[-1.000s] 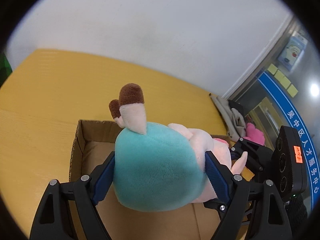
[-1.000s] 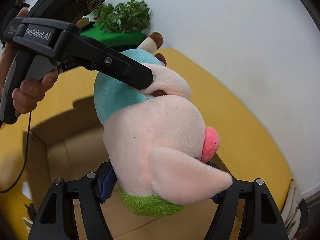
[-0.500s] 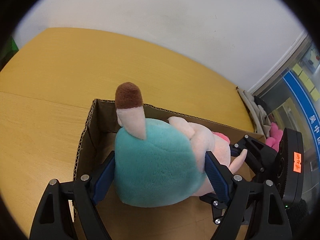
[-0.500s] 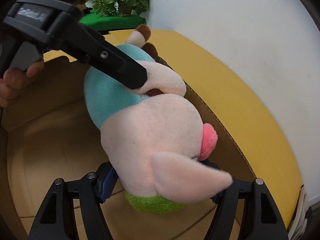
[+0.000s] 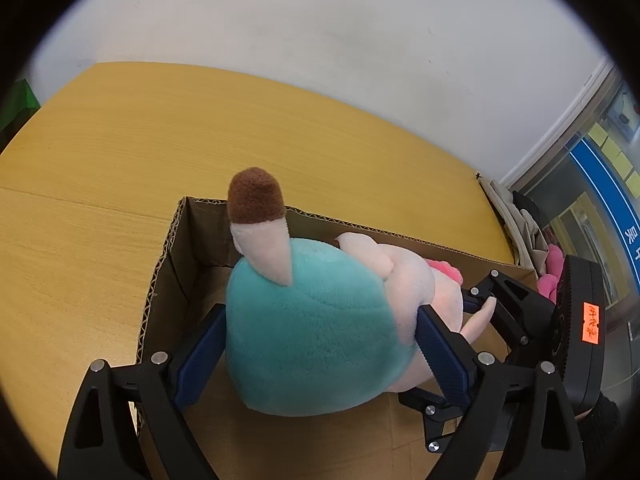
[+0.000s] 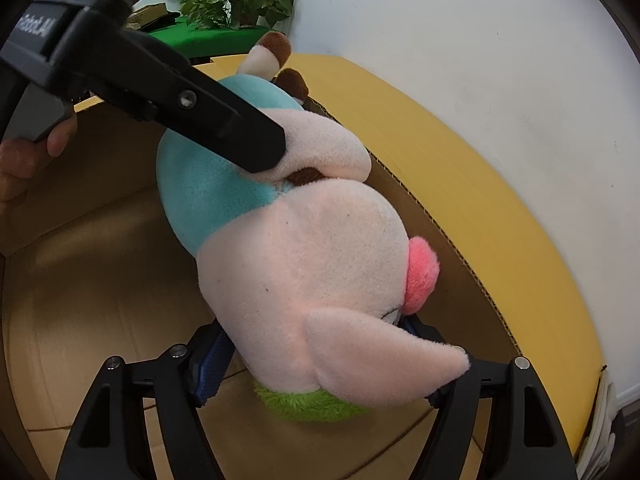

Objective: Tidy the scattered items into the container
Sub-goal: 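Carry the plush pig with the right gripper over the cardboard box, then open the right gripper to drop the plush pig into the box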

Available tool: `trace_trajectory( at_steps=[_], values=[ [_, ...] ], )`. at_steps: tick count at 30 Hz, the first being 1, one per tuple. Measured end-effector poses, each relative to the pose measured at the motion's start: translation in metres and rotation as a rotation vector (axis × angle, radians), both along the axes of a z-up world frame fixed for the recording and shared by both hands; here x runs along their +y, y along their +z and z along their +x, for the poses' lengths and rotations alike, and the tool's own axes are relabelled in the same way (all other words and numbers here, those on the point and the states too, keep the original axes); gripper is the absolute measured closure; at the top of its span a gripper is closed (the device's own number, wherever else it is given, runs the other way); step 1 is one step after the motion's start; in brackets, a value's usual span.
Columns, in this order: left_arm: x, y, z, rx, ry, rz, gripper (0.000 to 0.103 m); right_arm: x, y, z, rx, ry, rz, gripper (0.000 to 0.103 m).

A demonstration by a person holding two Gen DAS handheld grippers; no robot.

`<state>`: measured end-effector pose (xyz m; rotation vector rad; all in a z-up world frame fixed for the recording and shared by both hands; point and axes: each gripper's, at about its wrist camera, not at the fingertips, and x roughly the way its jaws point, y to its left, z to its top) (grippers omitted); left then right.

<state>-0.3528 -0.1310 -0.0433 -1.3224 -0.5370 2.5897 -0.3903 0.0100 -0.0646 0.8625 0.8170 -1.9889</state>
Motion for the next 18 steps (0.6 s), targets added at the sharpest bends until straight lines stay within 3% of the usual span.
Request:
trace_trajectory(
  at_steps=[9, 18],
  values=[
    [0.010, 0.020, 0.010, 0.050, -0.006, -0.089, 0.010, 0.009, 0.011, 0.003, -0.026, -0.038, -0.045, 0.016],
    [0.016, 0.085, 0.057, 0.169, -0.014, -0.162, 0.010, 0.042, 0.064, 0.038, -0.010, -0.093, -0.091, 0.009]
  ],
)
